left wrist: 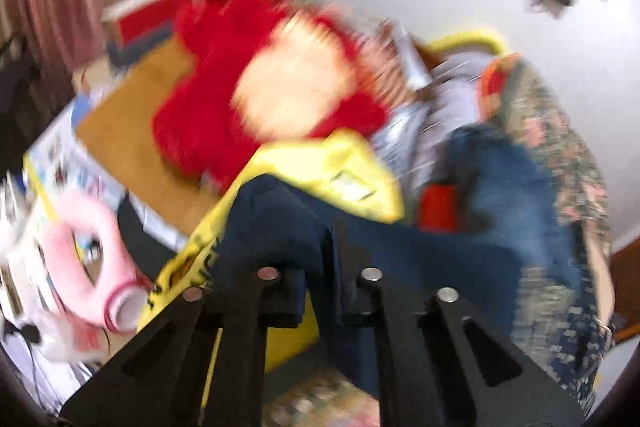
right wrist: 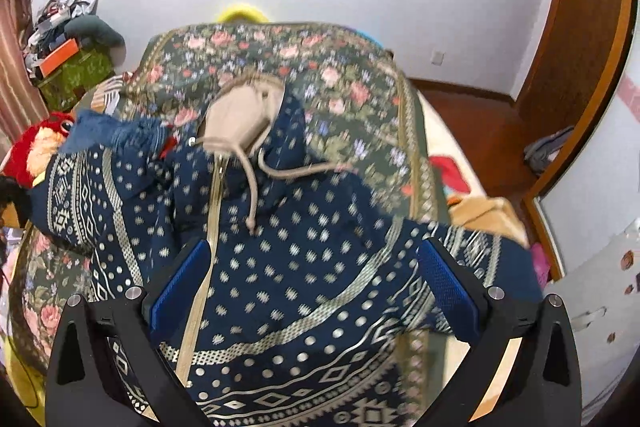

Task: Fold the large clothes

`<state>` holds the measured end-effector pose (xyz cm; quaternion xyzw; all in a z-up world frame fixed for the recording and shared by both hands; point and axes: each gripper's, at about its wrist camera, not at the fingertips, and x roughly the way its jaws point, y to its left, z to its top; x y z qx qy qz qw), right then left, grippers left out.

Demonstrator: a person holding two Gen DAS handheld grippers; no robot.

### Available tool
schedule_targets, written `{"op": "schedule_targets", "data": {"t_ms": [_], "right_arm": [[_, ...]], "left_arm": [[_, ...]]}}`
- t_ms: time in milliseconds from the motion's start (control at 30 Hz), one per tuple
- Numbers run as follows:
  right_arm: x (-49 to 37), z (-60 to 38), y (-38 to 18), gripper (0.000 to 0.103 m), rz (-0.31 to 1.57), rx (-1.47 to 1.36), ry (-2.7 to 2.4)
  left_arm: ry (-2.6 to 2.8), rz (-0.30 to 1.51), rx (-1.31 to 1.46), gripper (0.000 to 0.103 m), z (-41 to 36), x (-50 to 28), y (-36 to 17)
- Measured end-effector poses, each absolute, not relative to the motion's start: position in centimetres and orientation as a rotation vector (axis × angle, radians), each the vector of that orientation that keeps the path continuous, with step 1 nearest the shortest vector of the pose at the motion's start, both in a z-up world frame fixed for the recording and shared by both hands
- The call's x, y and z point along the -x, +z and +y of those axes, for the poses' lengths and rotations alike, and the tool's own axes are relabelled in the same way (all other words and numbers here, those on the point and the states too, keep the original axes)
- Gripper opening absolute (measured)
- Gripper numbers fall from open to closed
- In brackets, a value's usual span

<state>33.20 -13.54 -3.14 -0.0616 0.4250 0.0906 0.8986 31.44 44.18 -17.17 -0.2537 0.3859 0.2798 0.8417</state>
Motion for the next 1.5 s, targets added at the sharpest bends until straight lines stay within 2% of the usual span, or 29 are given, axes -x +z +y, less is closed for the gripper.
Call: {"op": "schedule_targets", "data": {"t_ms": [300,433,533,667,833,1067,1167,1233,1267,1300,1367,1433,1500], "right_arm": [[-34.4,-14.7,-1.9,0.103,0.869,-0.039,0.275],[-34.6,-15.0,-1.7,0.103,0.845,-0.042,0.303],[-34.6,-15.8,-1.9,0.103,0.845,-0.043,0.319],[-34.4,-17.8,-2.5,0.103,0.85,-0.042,0.321],[-33.9,-20.8,-3.7,0.103,0.878,-0.049,0.303],[-32.9,-23.3,-5.9,0.103,0.948,-0.042,0.289],[-32.3,-23.6,-6.3,0.103,0.968,-0.016,0.295],[-31.9,-23.6,-6.3,0.103,0.97,0.002,0.296],[-31.8,-23.6,-6.2,0.103,0.971,0.011,0.295],[-31.8,-23.4,-6.1,0.103,0.972,0.018,0.295],[-31.7,-23.2,-5.9,0.103,0.972,0.025,0.299],[-31.7,-22.7,-5.8,0.103,0.973,0.03,0.309],[-31.8,-21.9,-5.8,0.103,0.975,0.04,0.324]], "left_arm": [[0.274,0.52,0.345,0.006,30.4,-32.1,0.4],[0.124,0.463,0.253,0.006,22.5,-33.2,4.9],[-0.003,0.461,0.225,0.006,16.6,-34.7,6.2],[-0.139,0.522,0.171,0.006,9.3,-36.9,4.9],[-0.259,0.674,0.052,0.006,0.4,-38.8,-0.3],[-0.393,1.05,-0.08,0.006,-7.9,-39.6,-12.8],[-0.477,1.198,-0.038,0.006,-9.6,-38.6,-15.9],[-0.483,1.225,-0.05,0.014,-9.7,-37.6,-16.4],[-0.483,1.224,-0.061,0.027,-9.4,-37.2,-16.4],[-0.472,1.218,-0.073,0.048,-9.0,-36.7,-16.1],[-0.426,1.171,-0.072,0.065,-7.6,-35.8,-14.3],[-0.391,1.115,-0.067,0.066,-5.7,-35.1,-12.4],[-0.341,1.051,-0.063,0.074,-3.3,-34.3,-10.3]]}}
